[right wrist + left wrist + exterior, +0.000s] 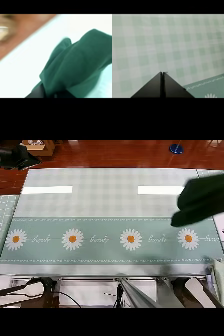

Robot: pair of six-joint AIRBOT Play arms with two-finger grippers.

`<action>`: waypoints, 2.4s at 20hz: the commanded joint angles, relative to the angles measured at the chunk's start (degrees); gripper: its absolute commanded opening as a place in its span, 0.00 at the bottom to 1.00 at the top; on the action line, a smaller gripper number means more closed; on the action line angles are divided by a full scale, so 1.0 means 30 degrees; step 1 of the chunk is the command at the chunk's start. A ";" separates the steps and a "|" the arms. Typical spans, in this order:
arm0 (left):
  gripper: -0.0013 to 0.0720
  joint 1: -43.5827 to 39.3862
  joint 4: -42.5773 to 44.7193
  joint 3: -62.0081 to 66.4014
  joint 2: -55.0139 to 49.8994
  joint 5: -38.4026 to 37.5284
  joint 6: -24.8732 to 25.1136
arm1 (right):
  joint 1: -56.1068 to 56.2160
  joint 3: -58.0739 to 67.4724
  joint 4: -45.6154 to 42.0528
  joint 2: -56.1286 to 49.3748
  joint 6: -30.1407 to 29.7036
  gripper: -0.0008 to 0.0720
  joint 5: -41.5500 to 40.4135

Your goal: Fold the shirts.

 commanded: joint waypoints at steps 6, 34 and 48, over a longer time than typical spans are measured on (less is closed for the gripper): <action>0.05 0.0007 0.0015 -0.0007 -0.0007 0.0146 0.0619 | -0.2579 0.0233 -1.3260 0.0291 -0.1792 0.05 0.3410; 0.05 0.1275 0.0022 0.0007 0.0000 0.1537 0.2645 | -1.0907 -1.5424 -2.9565 0.3089 -0.3810 0.12 0.1727; 0.58 0.1202 -0.0911 0.0007 -0.0299 0.4947 0.2652 | -0.0692 -0.6025 -0.9690 0.1005 -0.0248 0.61 -2.2367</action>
